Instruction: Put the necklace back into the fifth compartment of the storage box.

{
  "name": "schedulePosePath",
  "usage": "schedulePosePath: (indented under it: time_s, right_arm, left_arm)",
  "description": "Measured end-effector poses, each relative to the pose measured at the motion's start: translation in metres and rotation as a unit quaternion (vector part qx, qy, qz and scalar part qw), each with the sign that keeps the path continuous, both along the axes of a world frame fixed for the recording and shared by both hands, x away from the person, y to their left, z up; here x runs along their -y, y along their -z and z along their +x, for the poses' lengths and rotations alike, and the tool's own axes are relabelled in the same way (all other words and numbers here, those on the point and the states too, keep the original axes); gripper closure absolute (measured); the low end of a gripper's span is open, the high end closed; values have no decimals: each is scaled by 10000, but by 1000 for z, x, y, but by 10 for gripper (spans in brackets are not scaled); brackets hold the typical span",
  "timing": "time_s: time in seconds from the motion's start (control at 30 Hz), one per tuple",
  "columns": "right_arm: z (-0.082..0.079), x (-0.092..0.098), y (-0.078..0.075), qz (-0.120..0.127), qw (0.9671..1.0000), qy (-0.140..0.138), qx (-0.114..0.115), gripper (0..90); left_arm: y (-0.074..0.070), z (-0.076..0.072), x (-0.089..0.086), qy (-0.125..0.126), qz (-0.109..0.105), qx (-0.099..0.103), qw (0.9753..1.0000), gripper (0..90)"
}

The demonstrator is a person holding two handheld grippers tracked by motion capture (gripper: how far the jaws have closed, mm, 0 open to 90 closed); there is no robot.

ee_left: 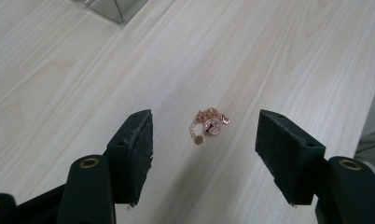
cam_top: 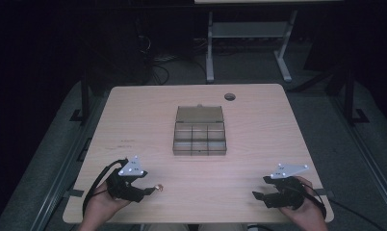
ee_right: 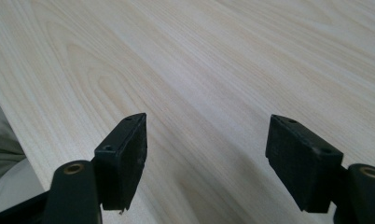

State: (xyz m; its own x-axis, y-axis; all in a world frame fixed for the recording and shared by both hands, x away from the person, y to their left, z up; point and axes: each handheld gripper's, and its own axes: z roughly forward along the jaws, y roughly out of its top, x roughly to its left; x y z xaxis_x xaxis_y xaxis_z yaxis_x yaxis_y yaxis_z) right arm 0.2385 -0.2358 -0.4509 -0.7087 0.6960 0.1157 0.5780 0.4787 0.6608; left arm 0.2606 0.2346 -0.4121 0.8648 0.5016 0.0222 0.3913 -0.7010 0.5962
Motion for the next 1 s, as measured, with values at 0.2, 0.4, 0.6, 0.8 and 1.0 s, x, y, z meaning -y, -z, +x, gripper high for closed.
schedulePosePath:
  time_s: [0.2,0.4,0.6,0.8,1.0]
  right_arm:
    - [-1,0,-1,35,10000,12,-6,290]
    - [-1,0,-1,31,10000,-5,-27,290]
    - [-1,-1,-1,35,10000,-51,8,291]
    - [-1,-1,-2,25,10000,-66,5,292]
    - [-1,-2,-1,26,10000,-61,-6,292]
  left_arm:
    - [2,9,12,121,74,-158,9998,414]
    - [7,18,21,145,135,-304,9993,462]
    - [10,23,25,142,212,-349,9991,474]
    - [17,26,29,138,210,-591,9979,531]
    - [22,30,33,172,347,-711,9967,575]
